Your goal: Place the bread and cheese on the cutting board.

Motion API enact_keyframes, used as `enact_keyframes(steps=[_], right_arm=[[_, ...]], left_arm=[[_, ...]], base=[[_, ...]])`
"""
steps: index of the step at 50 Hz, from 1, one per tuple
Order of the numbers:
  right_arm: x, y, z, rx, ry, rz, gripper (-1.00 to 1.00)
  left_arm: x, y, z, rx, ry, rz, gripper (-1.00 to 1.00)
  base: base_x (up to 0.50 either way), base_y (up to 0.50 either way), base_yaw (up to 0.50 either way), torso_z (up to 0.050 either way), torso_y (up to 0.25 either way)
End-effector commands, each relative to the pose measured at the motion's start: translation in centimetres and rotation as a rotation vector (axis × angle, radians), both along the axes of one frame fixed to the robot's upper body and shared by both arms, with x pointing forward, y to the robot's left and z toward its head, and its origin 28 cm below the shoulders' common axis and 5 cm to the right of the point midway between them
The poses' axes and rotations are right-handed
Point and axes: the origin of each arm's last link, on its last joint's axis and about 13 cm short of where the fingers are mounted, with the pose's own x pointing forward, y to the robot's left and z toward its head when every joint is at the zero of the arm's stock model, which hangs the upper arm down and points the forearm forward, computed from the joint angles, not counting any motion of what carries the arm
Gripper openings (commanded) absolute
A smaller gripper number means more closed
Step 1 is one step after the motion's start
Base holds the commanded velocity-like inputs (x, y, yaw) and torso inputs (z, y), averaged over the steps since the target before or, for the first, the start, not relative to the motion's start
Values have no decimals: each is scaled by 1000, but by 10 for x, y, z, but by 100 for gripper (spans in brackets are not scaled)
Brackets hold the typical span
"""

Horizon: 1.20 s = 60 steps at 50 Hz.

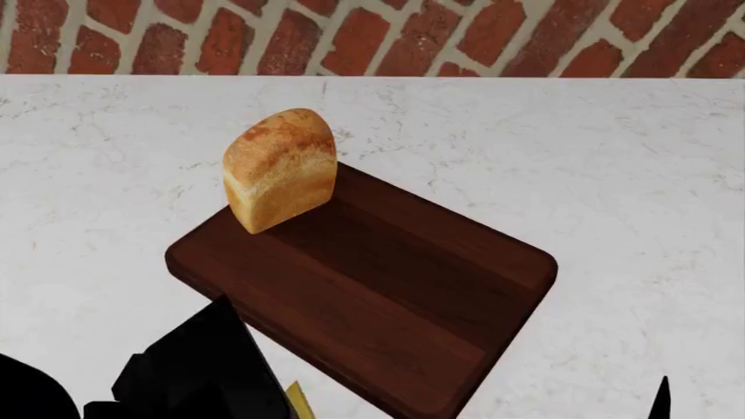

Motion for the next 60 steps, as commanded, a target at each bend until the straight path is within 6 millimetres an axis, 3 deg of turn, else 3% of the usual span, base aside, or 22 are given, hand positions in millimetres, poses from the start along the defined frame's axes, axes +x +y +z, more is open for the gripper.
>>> enact_keyframes(steps=[1,6,11,16,30,35,44,55,60], right_arm=[[4,-1,1,-16,-32,26,100],[3,-1,1,-15,-32,28,100],[3,-1,2,-14,-35,29,100],[3,-1,1,-12,-34,24,100],[4,-2,1,-11,-31,28,100],[4,-1,1,-11,-32,32,100],[4,-1,2,-6,-36,36,100],[3,-1,1,-1,-43,35,100],[3,-2,0,6,-48,33,100]], left_arm=[[-8,6,-24,182,47,61,-100],[0,3,11,111,1,80,-100],[16,1,25,89,-15,107,-100],[25,-2,51,29,-36,121,-100],[48,-19,83,-52,-57,133,-100],[70,-30,86,-46,-46,172,-100],[107,-45,57,3,1,245,-100],[129,-75,44,57,-4,255,-100],[136,-75,40,80,-19,284,-100]], base=[[0,0,0,0,0],[0,0,0,0,0],[0,0,1,-2,0],[0,0,1,0,0],[0,0,0,0,0],[0,0,0,0,0],[0,0,0,0,0],[0,0,0,0,0],[0,0,0,0,0]])
